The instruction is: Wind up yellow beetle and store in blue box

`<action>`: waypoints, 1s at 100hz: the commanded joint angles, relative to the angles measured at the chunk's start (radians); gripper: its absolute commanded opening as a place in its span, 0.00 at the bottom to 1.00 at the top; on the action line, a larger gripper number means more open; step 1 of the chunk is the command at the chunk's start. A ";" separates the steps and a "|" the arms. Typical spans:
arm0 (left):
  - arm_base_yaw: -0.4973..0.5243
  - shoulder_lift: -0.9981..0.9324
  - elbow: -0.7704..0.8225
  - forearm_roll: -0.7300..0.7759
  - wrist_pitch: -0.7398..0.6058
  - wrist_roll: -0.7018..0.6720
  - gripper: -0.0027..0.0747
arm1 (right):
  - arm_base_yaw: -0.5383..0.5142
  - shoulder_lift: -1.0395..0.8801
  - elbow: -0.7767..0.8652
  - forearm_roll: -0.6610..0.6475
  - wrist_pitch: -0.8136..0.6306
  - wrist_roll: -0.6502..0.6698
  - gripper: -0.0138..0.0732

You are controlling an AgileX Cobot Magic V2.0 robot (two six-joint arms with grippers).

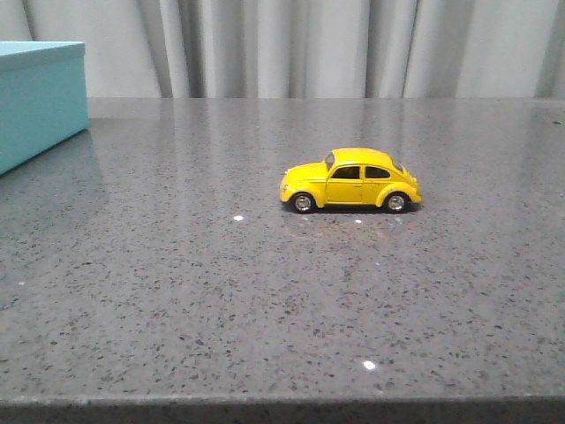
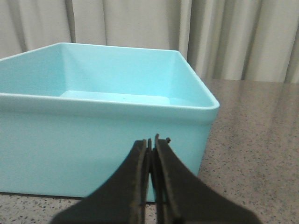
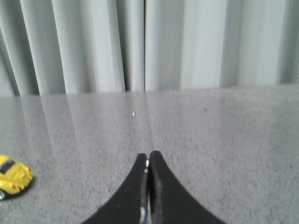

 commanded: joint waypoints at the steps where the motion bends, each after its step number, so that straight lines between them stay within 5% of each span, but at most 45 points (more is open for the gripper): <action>1: 0.002 -0.032 -0.023 -0.031 -0.089 -0.006 0.01 | -0.003 -0.019 -0.065 -0.002 -0.090 -0.006 0.03; 50: 0.002 0.274 -0.397 0.061 0.041 -0.006 0.02 | -0.003 0.306 -0.417 -0.002 0.295 -0.006 0.09; 62: 0.002 0.401 -0.493 0.061 0.042 -0.004 0.14 | -0.003 0.413 -0.485 -0.002 0.310 -0.006 0.25; 81: 0.002 0.577 -0.597 0.064 0.042 -0.004 0.52 | -0.003 0.566 -0.566 -0.002 0.327 -0.006 0.53; 90: 0.002 0.631 -0.620 0.064 0.033 -0.004 0.65 | -0.003 0.603 -0.594 0.012 0.341 -0.006 0.56; 100: 0.002 0.663 -0.620 0.064 0.006 -0.004 0.67 | -0.003 0.606 -0.592 0.017 0.308 -0.006 0.56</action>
